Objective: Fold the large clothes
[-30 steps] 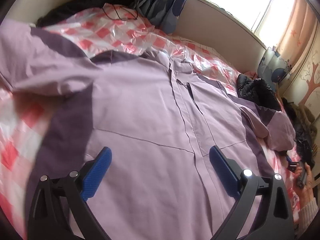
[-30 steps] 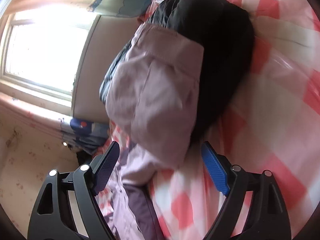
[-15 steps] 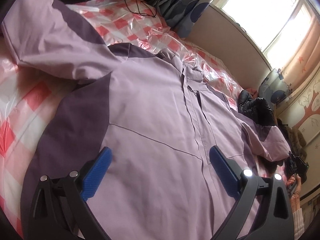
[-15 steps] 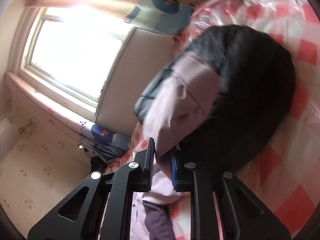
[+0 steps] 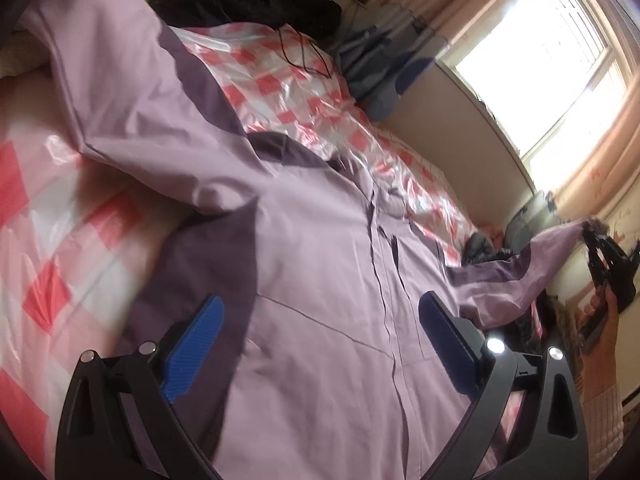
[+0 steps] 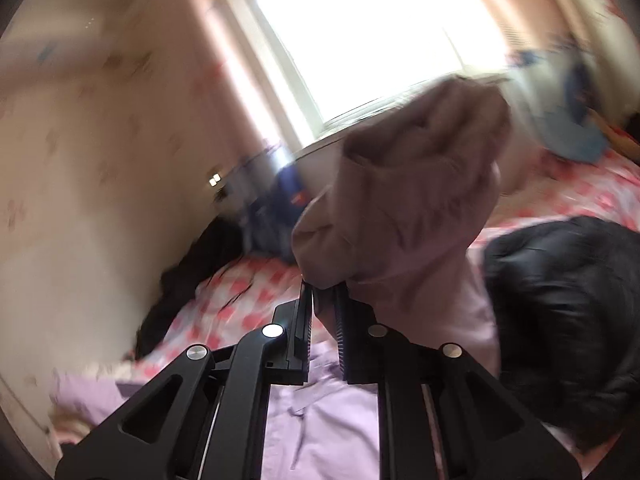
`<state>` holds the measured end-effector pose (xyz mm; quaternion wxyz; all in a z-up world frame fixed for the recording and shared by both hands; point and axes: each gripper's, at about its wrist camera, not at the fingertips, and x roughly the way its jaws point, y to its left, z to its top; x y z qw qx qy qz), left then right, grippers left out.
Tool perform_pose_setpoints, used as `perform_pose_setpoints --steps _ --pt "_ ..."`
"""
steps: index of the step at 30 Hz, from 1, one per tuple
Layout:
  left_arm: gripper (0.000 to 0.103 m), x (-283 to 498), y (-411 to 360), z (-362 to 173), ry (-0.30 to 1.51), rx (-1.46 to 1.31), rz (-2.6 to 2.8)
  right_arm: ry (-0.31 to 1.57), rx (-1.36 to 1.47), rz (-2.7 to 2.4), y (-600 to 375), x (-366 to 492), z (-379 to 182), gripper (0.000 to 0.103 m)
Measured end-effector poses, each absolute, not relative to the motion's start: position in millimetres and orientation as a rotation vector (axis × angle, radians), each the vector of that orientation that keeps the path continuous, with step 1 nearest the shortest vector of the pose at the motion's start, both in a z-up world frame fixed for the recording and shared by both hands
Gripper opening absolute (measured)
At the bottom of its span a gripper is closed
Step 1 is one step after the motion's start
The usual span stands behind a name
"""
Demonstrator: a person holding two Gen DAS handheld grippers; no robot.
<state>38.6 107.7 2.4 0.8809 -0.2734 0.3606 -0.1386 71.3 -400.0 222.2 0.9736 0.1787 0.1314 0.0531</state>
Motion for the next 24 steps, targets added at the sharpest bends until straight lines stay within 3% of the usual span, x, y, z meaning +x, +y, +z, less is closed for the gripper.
perform_pose_setpoints --steps 6,10,14,17,24 --pt "0.096 37 141 16 0.700 -0.623 -0.242 0.410 0.232 0.335 -230 161 177 0.010" --pt "0.096 38 154 19 0.697 -0.609 -0.201 0.560 0.159 0.418 -150 192 105 0.001" --pt "0.096 41 161 15 0.728 -0.600 -0.175 0.684 0.105 0.453 -103 198 48 0.001" --pt "0.096 43 162 11 0.751 -0.599 -0.178 0.751 0.114 0.483 -93 197 20 0.001" --pt "0.096 48 140 8 0.816 -0.472 -0.192 0.745 0.426 0.484 -183 115 35 0.006"
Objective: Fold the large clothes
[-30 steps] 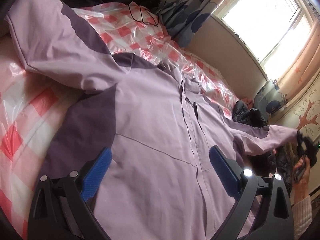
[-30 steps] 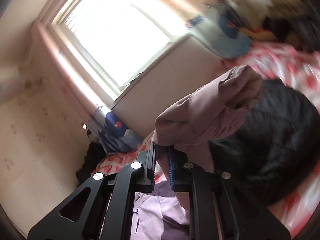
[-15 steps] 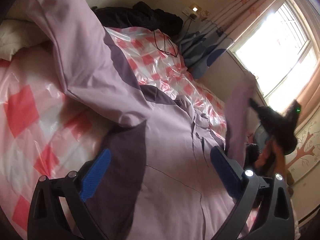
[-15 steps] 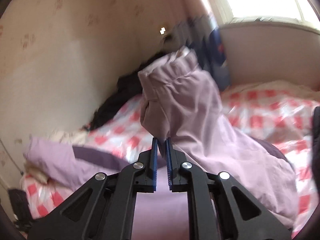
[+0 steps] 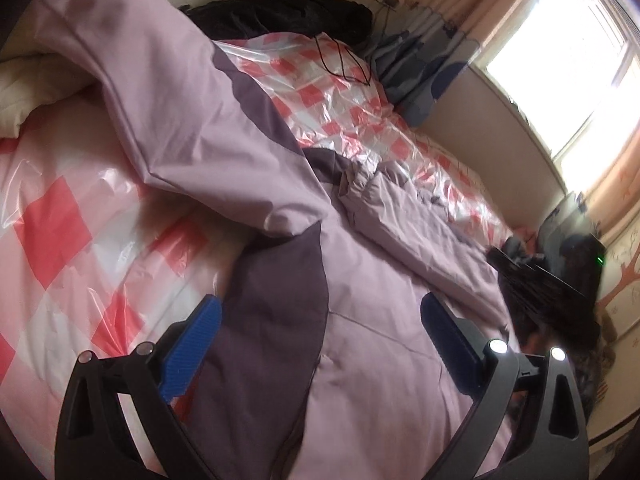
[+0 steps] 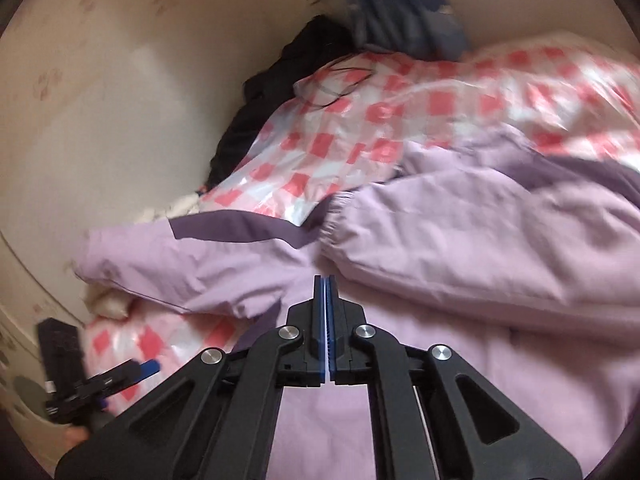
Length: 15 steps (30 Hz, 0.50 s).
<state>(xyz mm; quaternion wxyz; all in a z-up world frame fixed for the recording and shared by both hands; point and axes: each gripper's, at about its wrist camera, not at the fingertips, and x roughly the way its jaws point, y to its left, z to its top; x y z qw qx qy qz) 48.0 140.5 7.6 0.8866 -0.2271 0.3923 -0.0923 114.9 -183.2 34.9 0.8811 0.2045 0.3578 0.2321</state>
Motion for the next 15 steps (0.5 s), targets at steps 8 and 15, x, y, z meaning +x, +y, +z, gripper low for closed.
perform_pose_setpoints --steps 8,15 --pt "0.096 59 86 11 0.811 -0.373 -0.300 0.679 0.769 0.241 -311 -52 9 0.047" --pt "0.096 69 35 15 0.769 -0.116 -0.231 0.634 0.844 0.226 -328 -73 -10 0.050"
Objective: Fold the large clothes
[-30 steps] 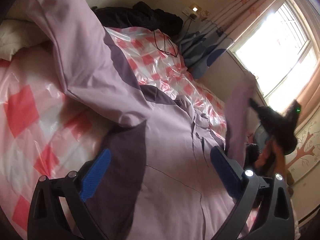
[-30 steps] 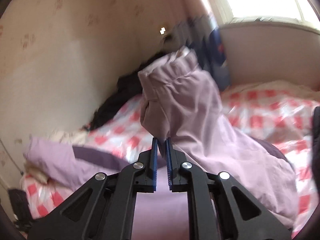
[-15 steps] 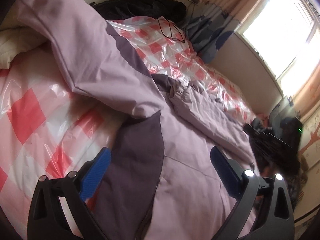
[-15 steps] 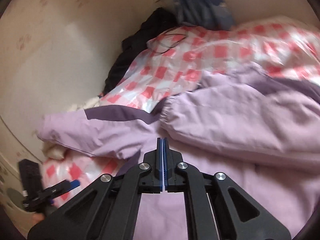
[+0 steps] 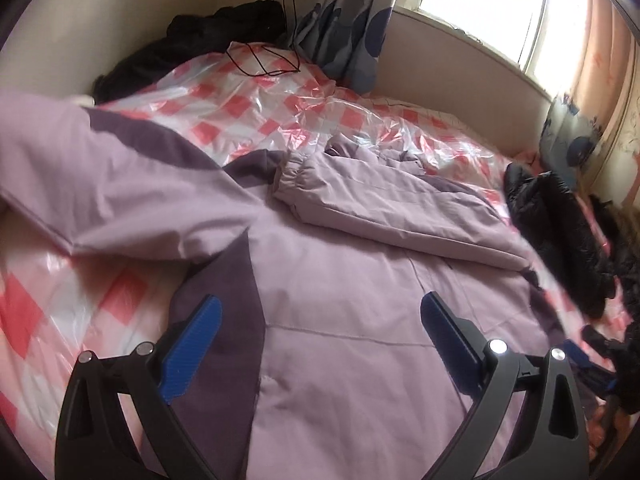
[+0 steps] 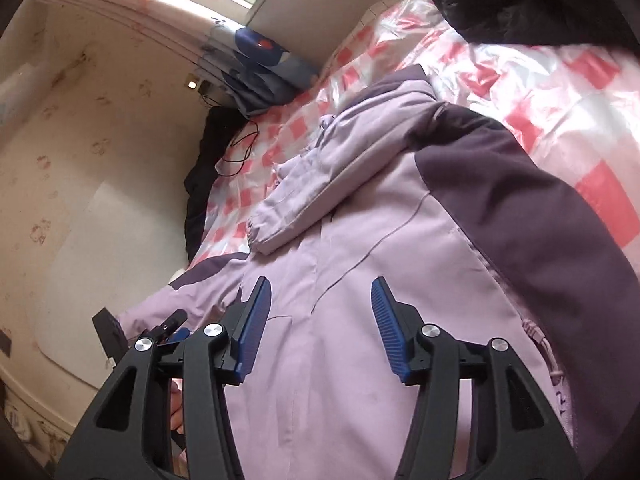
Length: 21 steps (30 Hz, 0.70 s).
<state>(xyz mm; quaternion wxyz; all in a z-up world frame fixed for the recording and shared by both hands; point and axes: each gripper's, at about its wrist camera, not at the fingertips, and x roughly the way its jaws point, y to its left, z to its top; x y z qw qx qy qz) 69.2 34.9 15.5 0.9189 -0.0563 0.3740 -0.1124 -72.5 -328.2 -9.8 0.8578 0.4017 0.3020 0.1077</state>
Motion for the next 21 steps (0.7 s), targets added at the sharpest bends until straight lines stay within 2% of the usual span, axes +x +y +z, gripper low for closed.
perform_pose_setpoints --steps 7,11,15,17,18,21 --pt "0.096 84 23 32 0.685 0.054 -0.140 0.684 0.881 0.299 -309 -63 -19 0.056" --pt "0.096 73 26 32 0.636 0.080 -0.122 0.684 0.768 0.223 -305 -64 -9 0.056" --pt "0.096 72 28 25 0.684 0.136 -0.123 0.558 0.376 -0.038 -310 -81 43 0.056" --pt "0.096 68 29 25 0.732 0.162 -0.153 0.580 0.164 -0.207 -314 -83 53 0.057" --pt "0.096 64 33 23 0.785 0.152 -0.201 0.635 0.132 -0.231 -323 -82 49 0.057" --pt "0.096 38 59 16 0.922 0.071 -0.360 0.826 0.315 -0.089 -356 -82 20 0.057"
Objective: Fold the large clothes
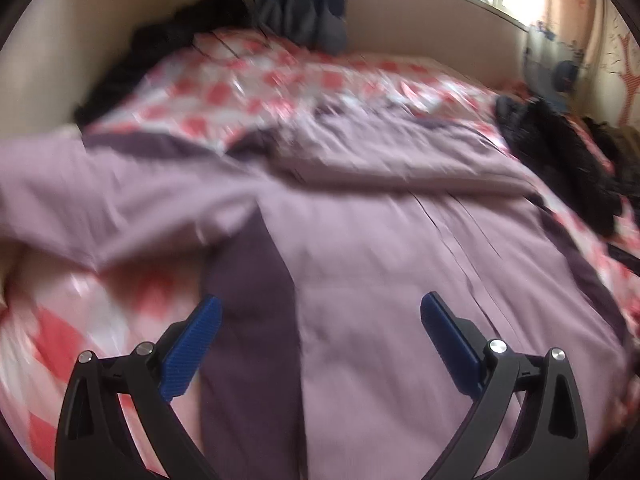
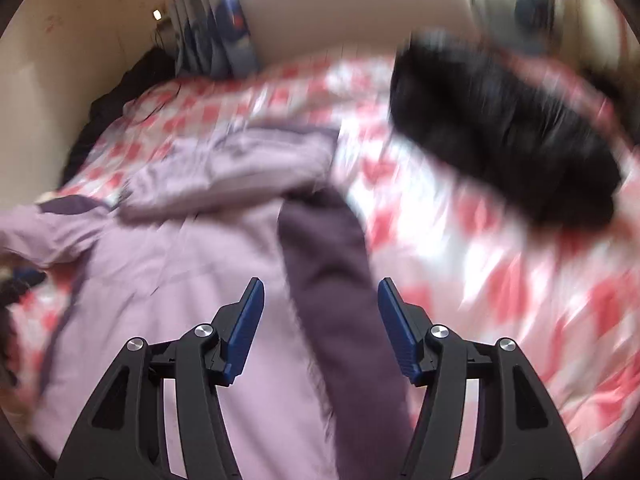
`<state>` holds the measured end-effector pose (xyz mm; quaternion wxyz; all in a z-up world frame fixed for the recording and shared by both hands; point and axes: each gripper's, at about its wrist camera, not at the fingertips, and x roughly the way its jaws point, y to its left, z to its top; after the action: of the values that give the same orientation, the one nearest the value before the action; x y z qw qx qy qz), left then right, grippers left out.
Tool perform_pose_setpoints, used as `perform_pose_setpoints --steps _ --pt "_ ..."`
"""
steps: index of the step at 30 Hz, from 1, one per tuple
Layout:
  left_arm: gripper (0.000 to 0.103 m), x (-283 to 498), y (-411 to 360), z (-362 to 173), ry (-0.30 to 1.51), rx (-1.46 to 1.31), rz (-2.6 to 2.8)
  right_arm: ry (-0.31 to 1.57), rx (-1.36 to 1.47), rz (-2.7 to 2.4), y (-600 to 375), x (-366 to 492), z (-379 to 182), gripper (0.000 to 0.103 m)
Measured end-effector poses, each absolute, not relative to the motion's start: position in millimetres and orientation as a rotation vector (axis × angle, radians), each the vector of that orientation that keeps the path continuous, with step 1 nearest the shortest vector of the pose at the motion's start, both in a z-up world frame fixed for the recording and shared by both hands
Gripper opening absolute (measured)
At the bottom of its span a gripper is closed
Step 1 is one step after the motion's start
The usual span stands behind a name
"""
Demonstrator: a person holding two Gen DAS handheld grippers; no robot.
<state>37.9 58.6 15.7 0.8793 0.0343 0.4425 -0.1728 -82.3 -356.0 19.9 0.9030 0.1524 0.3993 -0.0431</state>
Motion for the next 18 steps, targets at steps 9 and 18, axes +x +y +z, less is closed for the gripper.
perform_pose_setpoints --steps 9,18 --pt "0.096 -42 189 -14 1.197 -0.147 -0.346 1.118 0.223 -0.032 -364 -155 -10 0.074" --pt "0.095 -92 137 -59 1.402 -0.177 -0.520 1.177 0.314 0.184 -331 -188 -23 0.049"
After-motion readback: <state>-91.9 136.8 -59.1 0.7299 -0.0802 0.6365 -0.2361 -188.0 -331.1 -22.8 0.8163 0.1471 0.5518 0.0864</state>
